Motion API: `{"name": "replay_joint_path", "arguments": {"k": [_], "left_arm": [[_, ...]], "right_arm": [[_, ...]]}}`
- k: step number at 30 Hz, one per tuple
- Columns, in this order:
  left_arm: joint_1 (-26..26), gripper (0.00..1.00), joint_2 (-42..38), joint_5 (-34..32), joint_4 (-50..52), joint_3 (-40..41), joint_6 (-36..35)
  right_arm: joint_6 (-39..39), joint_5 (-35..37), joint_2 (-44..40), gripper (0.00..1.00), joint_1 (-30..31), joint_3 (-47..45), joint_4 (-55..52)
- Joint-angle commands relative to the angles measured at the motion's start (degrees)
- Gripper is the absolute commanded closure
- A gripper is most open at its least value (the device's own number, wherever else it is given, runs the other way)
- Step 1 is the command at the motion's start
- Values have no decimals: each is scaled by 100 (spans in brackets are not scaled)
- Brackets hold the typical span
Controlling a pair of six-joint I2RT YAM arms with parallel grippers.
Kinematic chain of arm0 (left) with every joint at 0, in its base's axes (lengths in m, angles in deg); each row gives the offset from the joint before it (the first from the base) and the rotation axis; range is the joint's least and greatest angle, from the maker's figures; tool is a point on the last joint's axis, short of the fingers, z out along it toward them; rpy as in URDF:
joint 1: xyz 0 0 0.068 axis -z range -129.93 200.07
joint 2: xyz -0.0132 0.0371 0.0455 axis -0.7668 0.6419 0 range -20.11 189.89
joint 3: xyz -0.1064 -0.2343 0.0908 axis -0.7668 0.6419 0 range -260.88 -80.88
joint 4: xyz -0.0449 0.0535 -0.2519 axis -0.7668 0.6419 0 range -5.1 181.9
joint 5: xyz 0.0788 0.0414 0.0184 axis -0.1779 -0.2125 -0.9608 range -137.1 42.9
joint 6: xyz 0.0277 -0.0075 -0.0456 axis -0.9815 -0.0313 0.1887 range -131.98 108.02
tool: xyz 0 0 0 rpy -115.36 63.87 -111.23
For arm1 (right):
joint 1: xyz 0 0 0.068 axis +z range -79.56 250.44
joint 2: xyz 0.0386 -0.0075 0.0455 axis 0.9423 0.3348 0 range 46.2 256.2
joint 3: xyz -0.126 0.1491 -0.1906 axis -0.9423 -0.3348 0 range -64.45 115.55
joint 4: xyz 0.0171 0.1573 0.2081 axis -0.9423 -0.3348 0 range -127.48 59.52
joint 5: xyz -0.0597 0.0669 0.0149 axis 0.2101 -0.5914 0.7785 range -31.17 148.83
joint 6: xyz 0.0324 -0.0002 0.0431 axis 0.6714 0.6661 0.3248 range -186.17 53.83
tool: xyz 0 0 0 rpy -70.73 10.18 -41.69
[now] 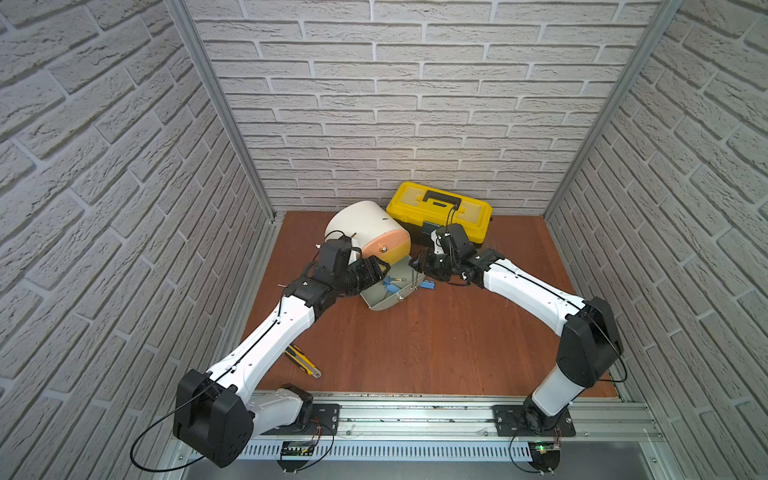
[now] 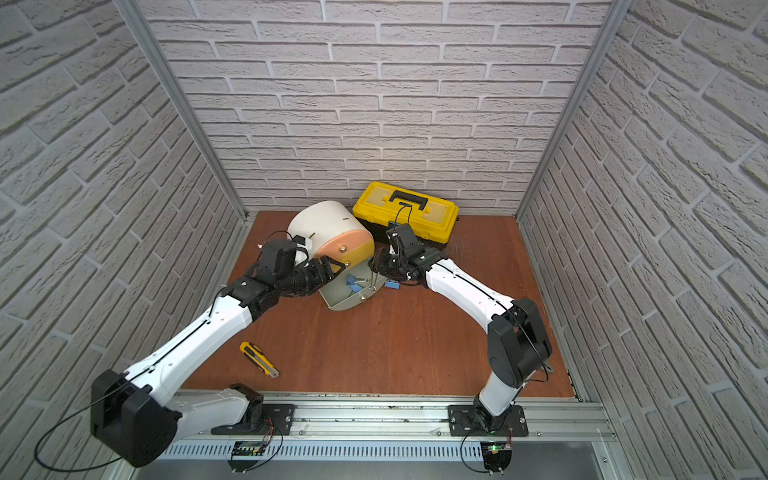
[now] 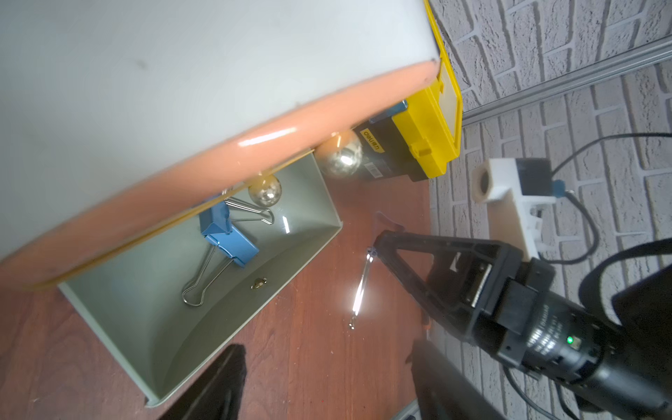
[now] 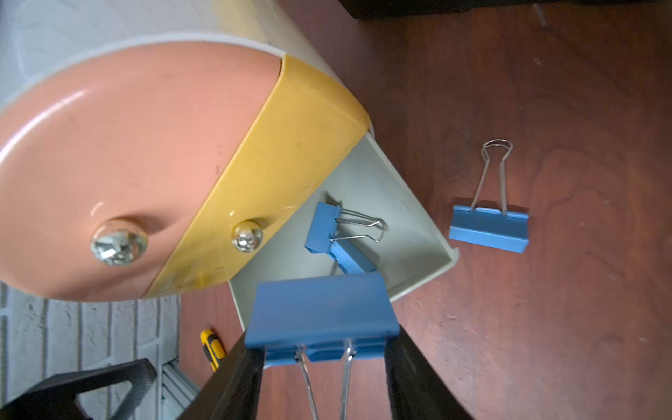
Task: Put the binder clips in the drawer according to color
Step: Place the binder clip in the drawer.
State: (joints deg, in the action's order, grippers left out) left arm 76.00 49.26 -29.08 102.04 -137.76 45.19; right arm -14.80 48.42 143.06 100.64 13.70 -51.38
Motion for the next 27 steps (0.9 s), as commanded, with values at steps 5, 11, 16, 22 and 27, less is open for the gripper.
{"name": "replay_joint_path", "arguments": {"k": [5, 11, 16, 22, 27], "left_arm": [[2, 24, 120, 197, -1076, 229, 274], [67, 24, 259, 220, -1266, 266, 354], [86, 24, 327, 233, -1223, 186, 340], [87, 24, 376, 255, -1158, 142, 313], [84, 24, 363, 267, -1135, 145, 308]], "right_arm": [[916, -137, 105, 66, -5, -72, 1115], [931, -88, 222, 64, -10, -37, 1098], [988, -73, 322, 63, -5, -59, 1133], [967, -54, 370, 56, -5, -11, 1098], [854, -5, 344, 45, -5, 31, 969]]}}
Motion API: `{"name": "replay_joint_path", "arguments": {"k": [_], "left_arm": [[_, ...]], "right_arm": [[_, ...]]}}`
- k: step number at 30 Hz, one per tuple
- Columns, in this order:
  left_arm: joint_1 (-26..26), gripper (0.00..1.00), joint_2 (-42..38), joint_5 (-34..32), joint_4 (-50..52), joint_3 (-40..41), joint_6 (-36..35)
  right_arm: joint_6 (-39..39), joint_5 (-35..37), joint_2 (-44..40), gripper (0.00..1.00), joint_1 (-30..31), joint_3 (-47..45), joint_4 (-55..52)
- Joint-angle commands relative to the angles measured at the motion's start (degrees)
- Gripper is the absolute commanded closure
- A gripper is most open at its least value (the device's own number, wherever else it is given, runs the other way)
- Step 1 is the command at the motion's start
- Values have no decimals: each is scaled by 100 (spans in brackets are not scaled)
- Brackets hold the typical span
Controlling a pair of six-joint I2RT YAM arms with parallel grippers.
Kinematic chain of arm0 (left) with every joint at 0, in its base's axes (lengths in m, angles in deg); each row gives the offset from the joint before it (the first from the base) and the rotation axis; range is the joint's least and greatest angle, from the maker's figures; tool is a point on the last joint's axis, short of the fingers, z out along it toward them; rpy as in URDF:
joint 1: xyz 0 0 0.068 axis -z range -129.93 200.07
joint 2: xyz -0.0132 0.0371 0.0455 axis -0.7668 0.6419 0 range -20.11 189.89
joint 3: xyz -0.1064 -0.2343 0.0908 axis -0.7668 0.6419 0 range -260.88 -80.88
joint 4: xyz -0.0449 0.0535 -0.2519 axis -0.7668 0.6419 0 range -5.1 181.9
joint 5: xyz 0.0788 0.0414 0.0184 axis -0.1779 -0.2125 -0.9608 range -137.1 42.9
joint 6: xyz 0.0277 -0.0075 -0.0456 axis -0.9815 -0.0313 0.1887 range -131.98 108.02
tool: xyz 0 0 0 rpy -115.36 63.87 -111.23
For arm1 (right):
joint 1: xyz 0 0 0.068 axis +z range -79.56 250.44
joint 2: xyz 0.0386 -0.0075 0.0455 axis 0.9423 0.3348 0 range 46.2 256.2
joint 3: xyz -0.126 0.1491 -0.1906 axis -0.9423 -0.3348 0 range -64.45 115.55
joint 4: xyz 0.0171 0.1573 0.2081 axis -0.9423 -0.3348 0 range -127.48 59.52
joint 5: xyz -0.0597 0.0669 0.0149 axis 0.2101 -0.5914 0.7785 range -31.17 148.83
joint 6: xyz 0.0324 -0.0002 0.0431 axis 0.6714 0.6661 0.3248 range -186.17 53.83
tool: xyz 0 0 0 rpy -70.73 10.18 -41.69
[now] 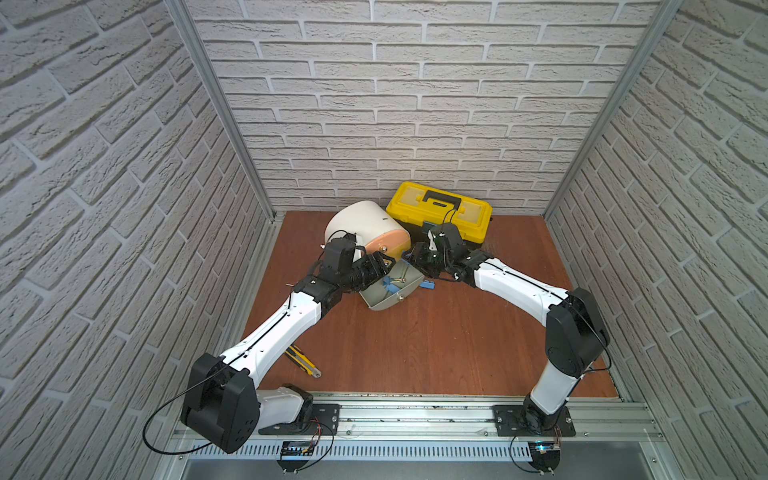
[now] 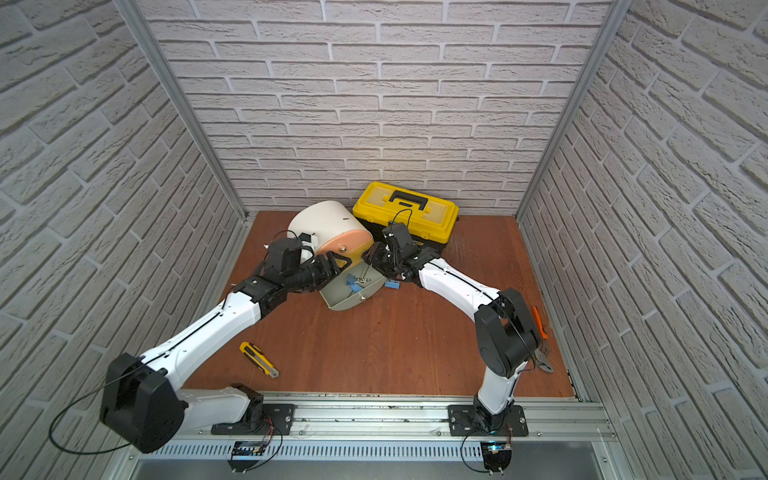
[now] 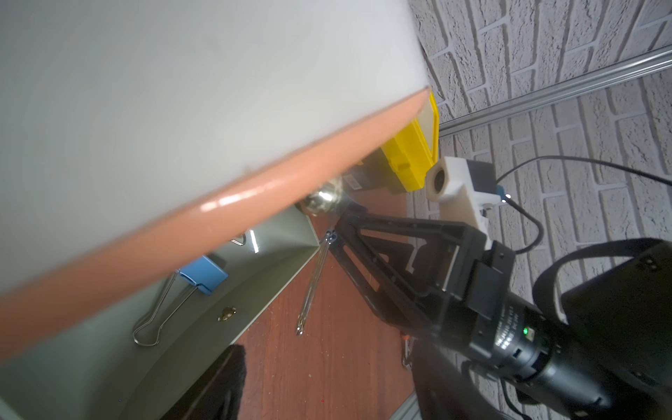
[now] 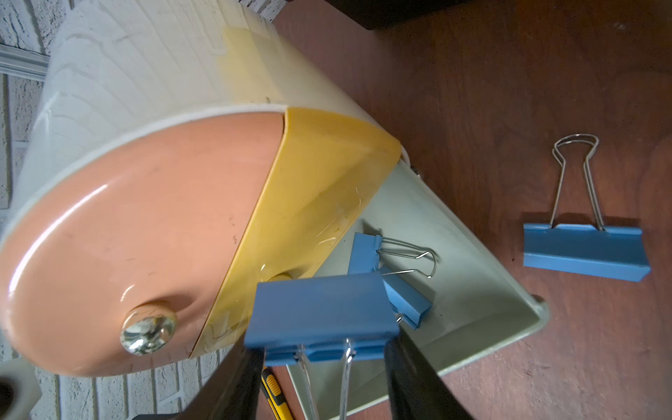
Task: Put the binder clips in the drawer according to color
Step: Place the binder clip in the drawer.
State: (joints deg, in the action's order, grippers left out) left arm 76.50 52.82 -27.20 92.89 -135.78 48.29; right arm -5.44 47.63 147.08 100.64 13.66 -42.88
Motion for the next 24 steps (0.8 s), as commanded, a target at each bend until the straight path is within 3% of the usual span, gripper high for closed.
{"name": "replay_joint_path", "arguments": {"k": [1, 11, 24], "left_arm": [[31, 24, 11, 71, -224, -55, -7], [33, 24, 3, 62, -159, -96, -48], [45, 24, -206, -123, 994, -689, -779]], "right_arm": [[-117, 74, -53, 44, -7, 46, 86], [-302, 135, -67, 36, -5, 169, -137], [-1165, 696, -353, 43, -263, 433, -1179]]}}
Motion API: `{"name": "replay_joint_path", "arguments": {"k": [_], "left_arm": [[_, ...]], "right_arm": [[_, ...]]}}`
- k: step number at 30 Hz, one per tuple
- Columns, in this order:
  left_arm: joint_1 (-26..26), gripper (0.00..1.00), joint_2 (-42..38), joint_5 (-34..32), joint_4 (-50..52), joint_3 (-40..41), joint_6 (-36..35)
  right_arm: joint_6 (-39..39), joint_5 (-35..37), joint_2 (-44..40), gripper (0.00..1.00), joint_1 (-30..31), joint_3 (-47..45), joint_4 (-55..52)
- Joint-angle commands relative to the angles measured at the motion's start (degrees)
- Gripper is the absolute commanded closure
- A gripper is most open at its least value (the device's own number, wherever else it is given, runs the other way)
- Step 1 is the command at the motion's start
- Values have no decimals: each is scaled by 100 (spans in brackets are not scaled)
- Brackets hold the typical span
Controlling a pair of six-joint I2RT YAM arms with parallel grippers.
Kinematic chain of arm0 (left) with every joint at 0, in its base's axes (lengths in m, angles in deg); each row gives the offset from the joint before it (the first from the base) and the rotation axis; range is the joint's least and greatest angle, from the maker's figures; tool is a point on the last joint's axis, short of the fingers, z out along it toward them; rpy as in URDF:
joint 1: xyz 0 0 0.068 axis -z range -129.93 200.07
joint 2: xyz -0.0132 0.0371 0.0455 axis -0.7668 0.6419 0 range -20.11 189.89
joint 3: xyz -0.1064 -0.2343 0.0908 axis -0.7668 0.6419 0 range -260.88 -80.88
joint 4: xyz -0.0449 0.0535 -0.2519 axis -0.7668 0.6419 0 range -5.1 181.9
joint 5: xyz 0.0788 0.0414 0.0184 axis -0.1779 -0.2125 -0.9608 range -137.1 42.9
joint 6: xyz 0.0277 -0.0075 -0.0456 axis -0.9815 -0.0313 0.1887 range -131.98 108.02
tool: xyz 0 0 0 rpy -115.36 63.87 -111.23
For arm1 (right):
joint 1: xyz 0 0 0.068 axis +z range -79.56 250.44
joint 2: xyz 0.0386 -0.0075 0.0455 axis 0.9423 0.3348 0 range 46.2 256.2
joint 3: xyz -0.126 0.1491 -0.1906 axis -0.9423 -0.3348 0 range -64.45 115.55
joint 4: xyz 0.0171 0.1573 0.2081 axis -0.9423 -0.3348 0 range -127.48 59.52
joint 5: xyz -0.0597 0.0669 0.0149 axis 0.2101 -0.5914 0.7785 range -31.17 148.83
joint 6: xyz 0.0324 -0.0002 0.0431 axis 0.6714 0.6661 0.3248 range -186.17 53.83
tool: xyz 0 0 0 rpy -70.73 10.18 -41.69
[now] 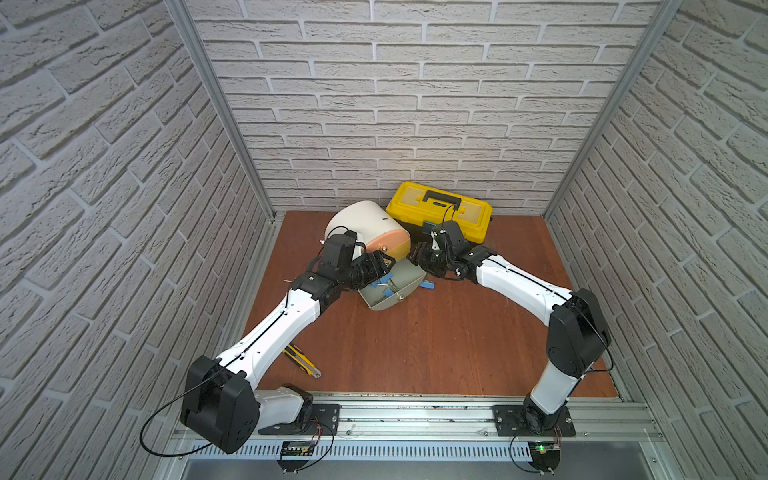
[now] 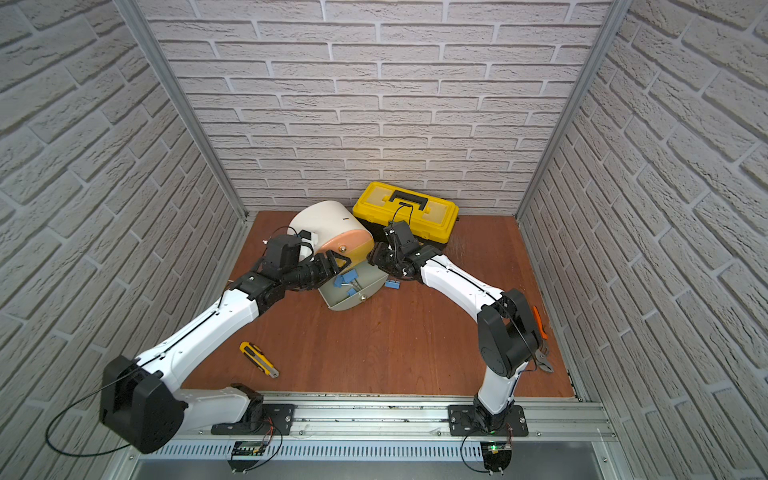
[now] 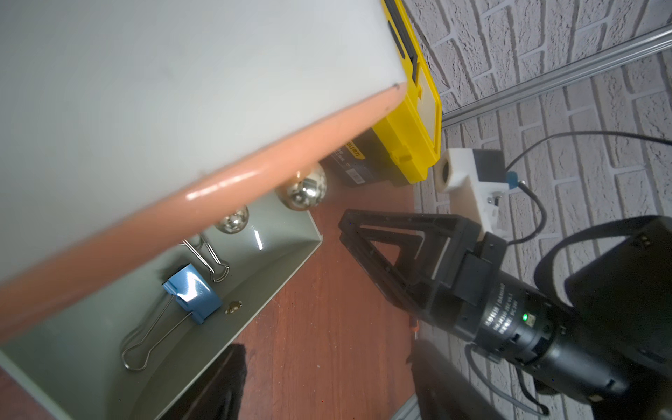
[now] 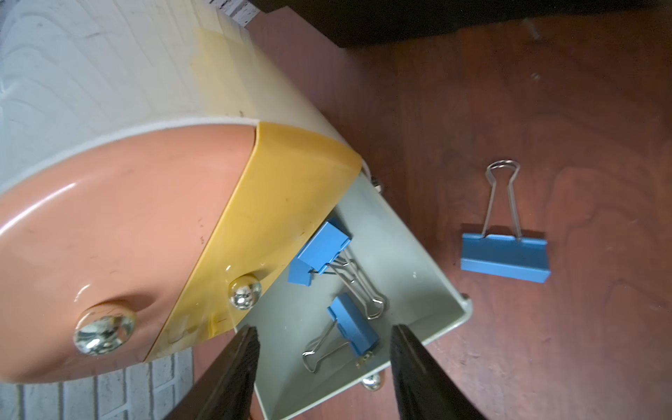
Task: Put the binder clips in the drawer according to color
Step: Place the binder clip in the drawer, then adjust the binder clip at the center of the board.
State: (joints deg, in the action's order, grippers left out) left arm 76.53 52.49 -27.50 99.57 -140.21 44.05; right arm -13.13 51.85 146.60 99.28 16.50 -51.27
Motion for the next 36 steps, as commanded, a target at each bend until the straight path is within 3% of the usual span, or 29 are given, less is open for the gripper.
{"name": "replay_joint_path", "arguments": {"k": [1, 8, 16, 24, 29, 36], "left_arm": [[37, 24, -198, -114, 446, -298, -439], [34, 24, -448, -278, 1029, -433, -740], [-144, 24, -810, -281, 1151, -136, -700], [-293, 24, -1038, -290, 1230, 51, -662], [-356, 24, -1115, -290, 1239, 132, -592], [-460, 24, -1208, -248, 1340, 200, -576]], "right_arm": [[-460, 314, -323, 44, -181, 158, -424], [-581, 308, -236, 59, -608, 115, -759], [-1127, 331, 565, 72, -738, 596, -1290], [-1040, -45, 1337, 91, -858, 1006, -1331], [-1041, -185, 1840, 97, -889, 1318, -1359], [-962, -309, 2276, 98, -904, 1467, -1297]]}}
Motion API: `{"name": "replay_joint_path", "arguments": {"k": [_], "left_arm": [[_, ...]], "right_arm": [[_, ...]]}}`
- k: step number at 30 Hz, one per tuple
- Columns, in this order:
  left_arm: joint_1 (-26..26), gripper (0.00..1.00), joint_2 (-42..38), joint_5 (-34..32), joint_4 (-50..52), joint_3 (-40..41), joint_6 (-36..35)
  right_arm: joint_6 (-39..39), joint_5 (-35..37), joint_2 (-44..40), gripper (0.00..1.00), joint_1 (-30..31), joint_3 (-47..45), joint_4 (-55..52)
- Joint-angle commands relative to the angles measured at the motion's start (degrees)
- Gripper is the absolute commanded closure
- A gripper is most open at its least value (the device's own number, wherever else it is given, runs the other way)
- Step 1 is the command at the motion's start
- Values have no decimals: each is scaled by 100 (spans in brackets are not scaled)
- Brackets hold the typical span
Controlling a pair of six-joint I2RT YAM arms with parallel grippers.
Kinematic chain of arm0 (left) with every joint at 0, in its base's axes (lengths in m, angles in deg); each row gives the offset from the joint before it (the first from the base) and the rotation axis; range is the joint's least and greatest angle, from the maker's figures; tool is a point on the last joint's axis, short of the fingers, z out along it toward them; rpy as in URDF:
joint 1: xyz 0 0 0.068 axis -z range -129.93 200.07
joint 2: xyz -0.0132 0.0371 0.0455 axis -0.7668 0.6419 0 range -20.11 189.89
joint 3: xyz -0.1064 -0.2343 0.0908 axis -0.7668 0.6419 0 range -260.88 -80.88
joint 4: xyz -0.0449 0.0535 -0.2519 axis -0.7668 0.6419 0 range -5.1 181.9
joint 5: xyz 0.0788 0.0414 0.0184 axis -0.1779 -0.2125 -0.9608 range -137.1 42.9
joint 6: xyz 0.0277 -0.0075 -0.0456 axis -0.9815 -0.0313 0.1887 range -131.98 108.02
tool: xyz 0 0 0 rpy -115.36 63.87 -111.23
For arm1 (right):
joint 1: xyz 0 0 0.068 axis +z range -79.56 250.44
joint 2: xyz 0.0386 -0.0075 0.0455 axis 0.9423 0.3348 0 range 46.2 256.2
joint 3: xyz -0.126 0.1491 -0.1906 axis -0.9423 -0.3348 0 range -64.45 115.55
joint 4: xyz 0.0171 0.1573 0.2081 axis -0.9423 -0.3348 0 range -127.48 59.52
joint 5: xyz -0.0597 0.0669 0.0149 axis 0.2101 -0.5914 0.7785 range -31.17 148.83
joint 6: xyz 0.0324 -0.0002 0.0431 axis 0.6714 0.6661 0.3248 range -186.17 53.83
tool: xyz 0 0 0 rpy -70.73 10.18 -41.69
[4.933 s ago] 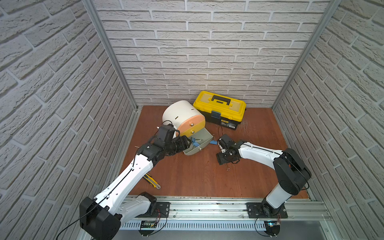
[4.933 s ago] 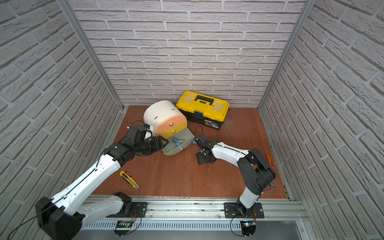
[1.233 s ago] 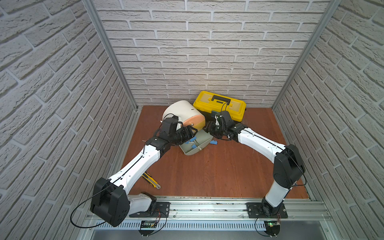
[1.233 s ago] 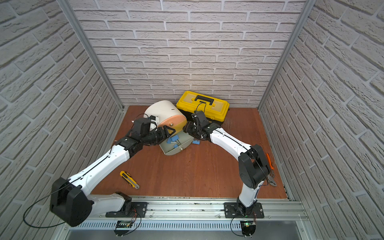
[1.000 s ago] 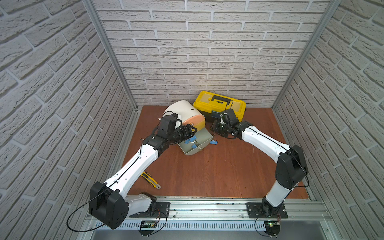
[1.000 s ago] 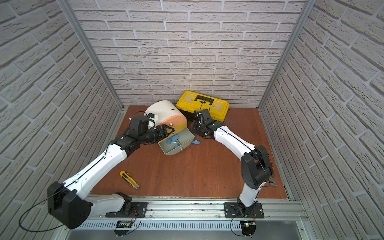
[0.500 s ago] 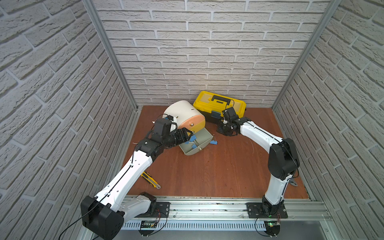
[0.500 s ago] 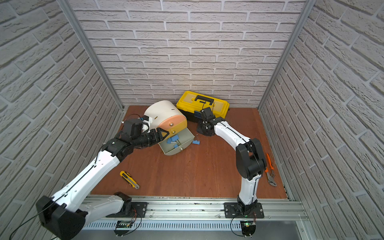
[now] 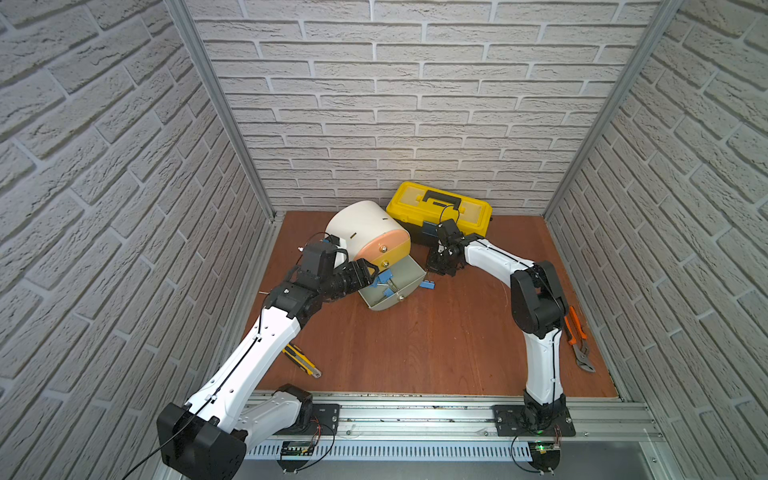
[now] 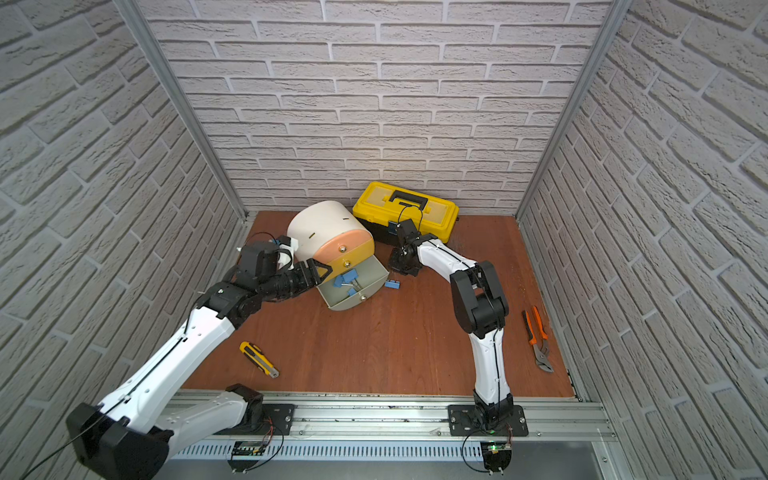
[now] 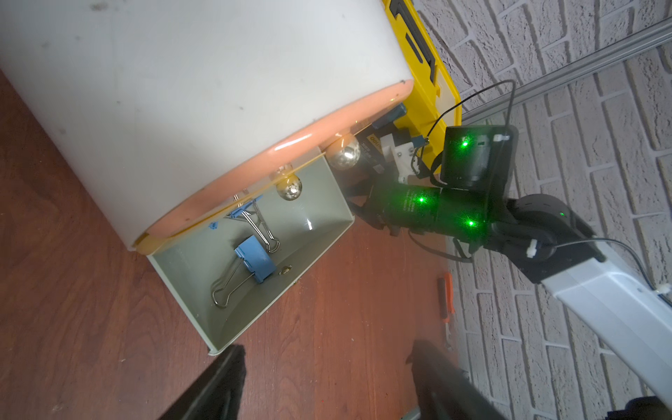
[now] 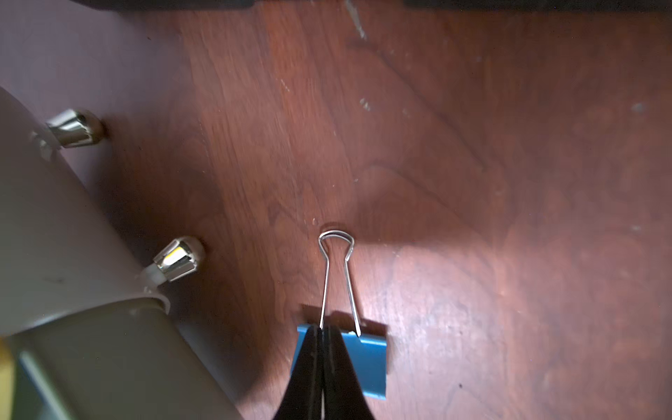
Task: Put the binder clips in the drawer according to color
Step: Adjust the binder clip at the center of the board.
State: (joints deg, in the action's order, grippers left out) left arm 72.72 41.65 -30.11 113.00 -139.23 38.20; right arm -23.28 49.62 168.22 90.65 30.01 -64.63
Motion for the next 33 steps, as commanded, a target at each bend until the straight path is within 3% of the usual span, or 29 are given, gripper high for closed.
{"name": "replay_joint_path", "arguments": {"k": [1, 33], "left_arm": [[-109, 24, -137, 27, 11, 121, 10], [-355, 24, -349, 215, 223, 139, -69]], "right_arm": [[70, -115, 160, 98, -42, 108, 65], [124, -143, 279, 98, -34, -569, 489]]}}
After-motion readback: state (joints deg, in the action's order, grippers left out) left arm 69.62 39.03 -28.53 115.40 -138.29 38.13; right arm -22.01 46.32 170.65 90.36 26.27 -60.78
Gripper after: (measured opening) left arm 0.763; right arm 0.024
